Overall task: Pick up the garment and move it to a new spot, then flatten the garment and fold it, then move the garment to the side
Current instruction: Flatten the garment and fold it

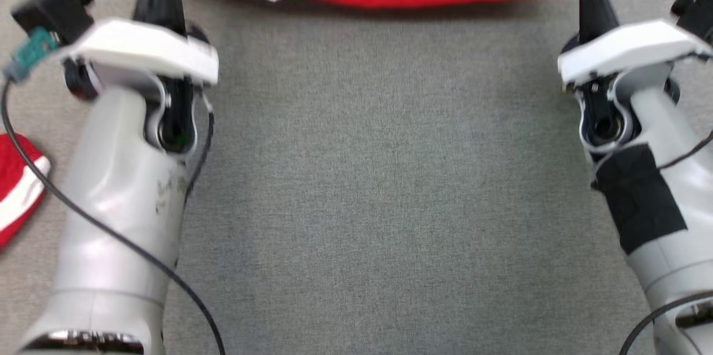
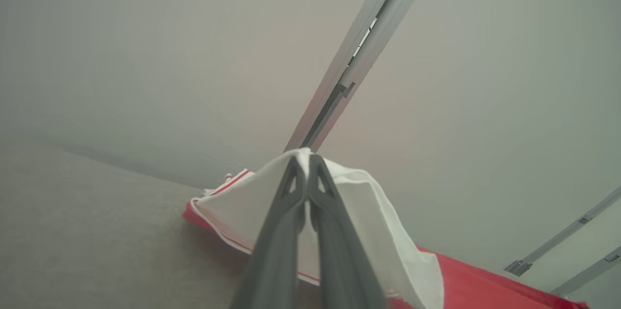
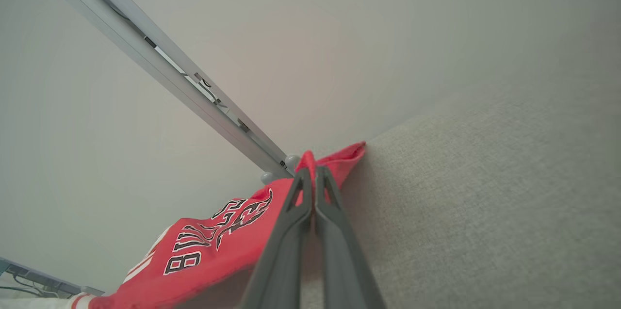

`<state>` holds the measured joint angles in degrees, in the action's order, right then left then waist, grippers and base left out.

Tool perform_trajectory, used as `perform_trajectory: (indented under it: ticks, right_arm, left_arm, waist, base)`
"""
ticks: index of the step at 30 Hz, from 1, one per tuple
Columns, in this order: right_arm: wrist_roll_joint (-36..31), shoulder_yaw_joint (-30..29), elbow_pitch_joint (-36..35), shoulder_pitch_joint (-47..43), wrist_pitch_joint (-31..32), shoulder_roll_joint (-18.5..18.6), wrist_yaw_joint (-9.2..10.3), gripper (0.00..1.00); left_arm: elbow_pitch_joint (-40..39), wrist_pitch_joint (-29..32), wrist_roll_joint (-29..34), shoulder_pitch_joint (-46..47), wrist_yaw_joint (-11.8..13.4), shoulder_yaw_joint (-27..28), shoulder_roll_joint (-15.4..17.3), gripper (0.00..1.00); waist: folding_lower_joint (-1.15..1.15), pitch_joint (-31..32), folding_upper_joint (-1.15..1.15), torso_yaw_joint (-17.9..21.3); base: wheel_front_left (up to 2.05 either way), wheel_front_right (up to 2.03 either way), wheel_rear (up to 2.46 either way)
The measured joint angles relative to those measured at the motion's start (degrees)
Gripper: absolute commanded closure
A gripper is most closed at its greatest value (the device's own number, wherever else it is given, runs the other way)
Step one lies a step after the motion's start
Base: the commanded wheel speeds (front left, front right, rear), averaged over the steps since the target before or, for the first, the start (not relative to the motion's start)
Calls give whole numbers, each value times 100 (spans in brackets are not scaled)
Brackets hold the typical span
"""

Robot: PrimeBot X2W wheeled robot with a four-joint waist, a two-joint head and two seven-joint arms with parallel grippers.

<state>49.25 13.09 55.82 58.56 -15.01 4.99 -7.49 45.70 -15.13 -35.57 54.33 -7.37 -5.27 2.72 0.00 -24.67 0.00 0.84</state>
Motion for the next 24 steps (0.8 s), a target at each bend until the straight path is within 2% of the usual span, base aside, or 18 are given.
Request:
perform_trajectory:
  ticks: [12, 24]
  right_arm:
    - [487, 735, 413, -1048, -8, 183, 0, 100]
    - [1230, 937, 145, -2234, -10, 370, 0, 100]
  left_arm:
    - [-105, 0, -189, -1589, 0, -253, 4, 100]
    - [-309, 0, -383, -2788, -5, -486, -3, 100]
  waist:
    - [0, 1134, 0, -77]
    - [-1, 2157, 0, -251]
  base:
    - [0, 0, 0]
    - [0, 0, 0]
